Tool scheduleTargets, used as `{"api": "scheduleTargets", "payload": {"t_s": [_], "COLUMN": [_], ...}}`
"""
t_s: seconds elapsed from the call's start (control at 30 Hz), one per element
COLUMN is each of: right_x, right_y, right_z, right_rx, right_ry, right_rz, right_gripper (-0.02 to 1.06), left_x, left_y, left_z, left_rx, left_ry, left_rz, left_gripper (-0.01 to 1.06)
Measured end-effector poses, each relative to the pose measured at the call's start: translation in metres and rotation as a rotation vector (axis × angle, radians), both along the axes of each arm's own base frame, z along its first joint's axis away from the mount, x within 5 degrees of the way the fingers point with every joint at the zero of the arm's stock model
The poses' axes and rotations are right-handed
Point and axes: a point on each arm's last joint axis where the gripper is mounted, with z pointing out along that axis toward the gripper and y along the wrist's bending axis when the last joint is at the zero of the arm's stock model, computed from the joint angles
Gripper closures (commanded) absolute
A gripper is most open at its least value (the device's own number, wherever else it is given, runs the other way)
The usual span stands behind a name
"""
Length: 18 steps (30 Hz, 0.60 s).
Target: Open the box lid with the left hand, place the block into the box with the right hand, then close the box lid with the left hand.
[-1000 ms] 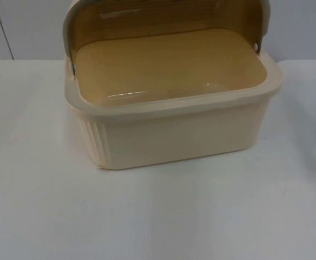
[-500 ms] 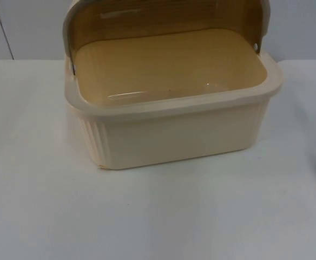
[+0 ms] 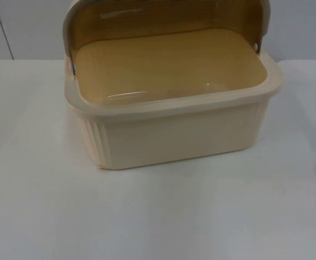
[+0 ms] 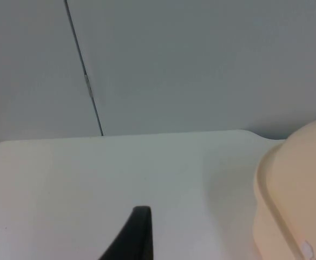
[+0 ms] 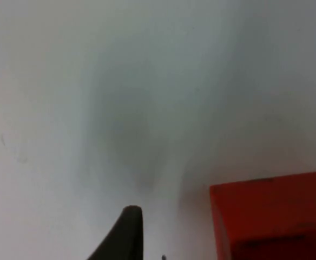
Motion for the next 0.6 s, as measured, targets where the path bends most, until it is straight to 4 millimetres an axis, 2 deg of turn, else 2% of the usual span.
{"api": "scheduleTargets", "payload": {"t_s": [0.17,0.3,0.33,0.5,0.53,0.57,0.6], "right_x": [-0.0006,-0.0021,-0.0024,-0.0028,-0.0028,-0.0028,-0.0028], "right_y": [-0.0007,-0.0010,-0.0009,-0.0010,-0.0010,-0.0010,-0.0010], "right_z": [-0.0007,-0.0010,-0.0011,-0.0017,-0.0017,-0.0017,-0.0017], "right_rx": [-0.013,-0.016,-0.017,-0.017,-0.016,-0.014,-0.012], "right_ry": [0.008,0.024,0.029,0.034,0.034,0.034,0.035], "right_rz": [0.019,0.025,0.027,0.023,0.019,0.009,0.001], "right_gripper": [0.10,0.47,0.47,0.96,0.96,1.05,1.05], "left_x": [0.0000,0.0000,0.0000,0.0000,0.0000,0.0000,0.0000], "left_y": [0.0000,0.0000,0.0000,0.0000,0.0000,0.0000,0.0000], "left_z": [0.0000,0.0000,0.0000,0.0000,0.0000,0.0000,0.0000], "left_rx": [0.000,0.000,0.000,0.000,0.000,0.000,0.000], "left_ry": [0.000,0.000,0.000,0.000,0.000,0.000,0.000], "left_rz": [0.000,0.000,0.000,0.000,0.000,0.000,0.000], "left_gripper": [0.00,0.00,0.00,0.00,0.00,0.00,0.00]}}
